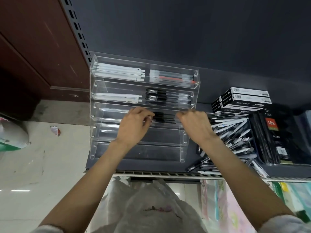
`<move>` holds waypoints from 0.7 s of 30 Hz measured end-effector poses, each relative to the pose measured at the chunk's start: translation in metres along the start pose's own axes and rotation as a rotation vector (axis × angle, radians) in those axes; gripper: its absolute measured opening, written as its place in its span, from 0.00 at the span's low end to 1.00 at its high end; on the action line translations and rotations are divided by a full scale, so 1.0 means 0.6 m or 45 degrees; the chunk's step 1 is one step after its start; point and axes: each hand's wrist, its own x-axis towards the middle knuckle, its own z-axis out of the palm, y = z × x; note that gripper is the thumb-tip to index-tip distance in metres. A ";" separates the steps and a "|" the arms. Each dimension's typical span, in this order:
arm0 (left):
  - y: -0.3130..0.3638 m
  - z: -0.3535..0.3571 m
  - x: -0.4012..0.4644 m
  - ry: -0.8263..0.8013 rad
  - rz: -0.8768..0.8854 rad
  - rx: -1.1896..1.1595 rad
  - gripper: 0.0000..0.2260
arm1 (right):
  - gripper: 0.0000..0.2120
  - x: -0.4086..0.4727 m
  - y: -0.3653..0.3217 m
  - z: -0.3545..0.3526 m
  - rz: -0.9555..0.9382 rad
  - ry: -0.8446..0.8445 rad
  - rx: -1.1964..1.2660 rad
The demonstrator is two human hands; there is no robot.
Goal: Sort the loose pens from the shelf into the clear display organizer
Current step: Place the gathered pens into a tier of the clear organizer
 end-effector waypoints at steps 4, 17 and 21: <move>-0.005 0.008 0.008 -0.055 0.034 0.007 0.09 | 0.16 0.004 0.001 -0.003 -0.010 -0.029 -0.011; -0.021 -0.001 0.028 -0.257 0.091 -0.009 0.10 | 0.09 0.003 0.000 0.006 0.191 -0.029 0.375; -0.021 -0.006 0.029 -0.271 0.113 0.030 0.11 | 0.10 0.002 -0.008 0.009 0.217 0.018 0.338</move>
